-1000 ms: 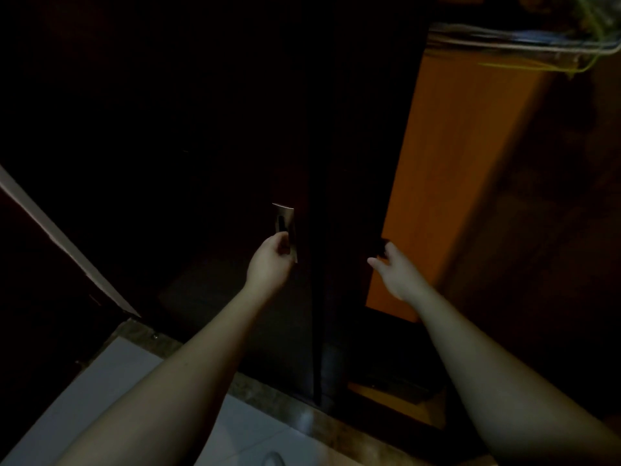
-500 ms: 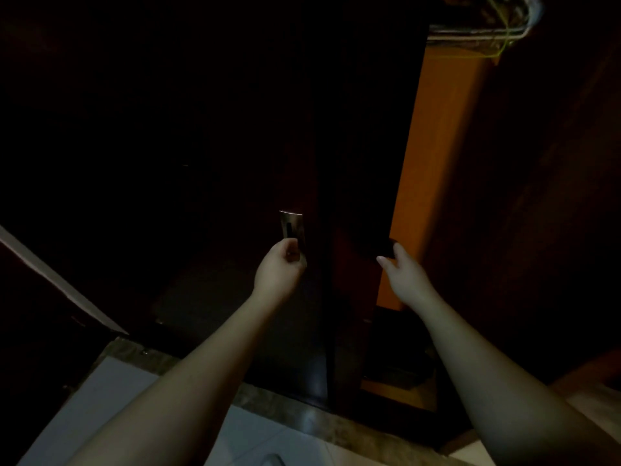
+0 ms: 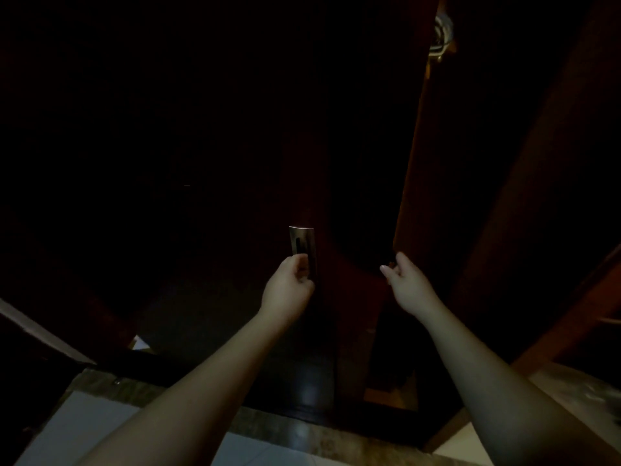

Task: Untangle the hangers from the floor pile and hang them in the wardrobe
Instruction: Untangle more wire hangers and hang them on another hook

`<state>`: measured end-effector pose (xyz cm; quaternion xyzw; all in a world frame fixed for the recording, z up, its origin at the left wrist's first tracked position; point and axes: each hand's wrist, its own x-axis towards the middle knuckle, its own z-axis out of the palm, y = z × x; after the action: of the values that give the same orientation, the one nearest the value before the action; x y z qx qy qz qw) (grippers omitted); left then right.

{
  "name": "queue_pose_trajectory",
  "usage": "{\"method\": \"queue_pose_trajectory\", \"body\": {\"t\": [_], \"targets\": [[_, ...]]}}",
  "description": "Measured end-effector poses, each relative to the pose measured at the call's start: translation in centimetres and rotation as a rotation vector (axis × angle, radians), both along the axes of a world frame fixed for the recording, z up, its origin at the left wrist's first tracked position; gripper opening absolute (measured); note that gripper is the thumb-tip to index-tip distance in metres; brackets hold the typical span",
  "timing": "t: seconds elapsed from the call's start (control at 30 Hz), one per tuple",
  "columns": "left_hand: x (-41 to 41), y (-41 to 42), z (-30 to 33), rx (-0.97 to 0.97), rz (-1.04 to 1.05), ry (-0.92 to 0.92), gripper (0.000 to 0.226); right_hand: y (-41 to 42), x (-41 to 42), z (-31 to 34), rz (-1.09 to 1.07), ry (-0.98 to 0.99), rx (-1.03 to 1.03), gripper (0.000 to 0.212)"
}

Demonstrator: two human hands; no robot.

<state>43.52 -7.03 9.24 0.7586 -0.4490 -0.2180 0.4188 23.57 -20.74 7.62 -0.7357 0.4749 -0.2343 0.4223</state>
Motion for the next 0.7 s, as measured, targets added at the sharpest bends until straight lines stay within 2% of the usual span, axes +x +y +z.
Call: {"method": "queue_pose_trajectory", "body": {"t": [0.2, 0.33, 0.47, 0.63, 0.7], "targets": [[-2.6, -0.7, 0.7, 0.001, -0.085, -0.018, 0.046, -0.6, -2.5, -0.1, -0.045, -0.041, 0.021, 0.004], [-4.3, -1.1, 1.3, 0.009, -0.127, -0.013, 0.049, -1.1, -3.7, -1.0, -0.103, -0.059, 0.048, 0.042], [-5.7, -1.7, 1.2, 0.020, -0.150, -0.025, 0.053, -0.9, -5.1, -1.0, -0.138, -0.122, 0.057, 0.039], [-7.5, -2.6, 1.2, 0.041, -0.177, -0.078, 0.055, -1.7, -6.9, -1.5, -0.188, -0.143, 0.091, 0.050], [-8.1, -2.9, 1.0, 0.054, -0.192, -0.066, 0.056, -1.8, -7.6, -1.5, -0.210, -0.150, 0.097, 0.046]]}}
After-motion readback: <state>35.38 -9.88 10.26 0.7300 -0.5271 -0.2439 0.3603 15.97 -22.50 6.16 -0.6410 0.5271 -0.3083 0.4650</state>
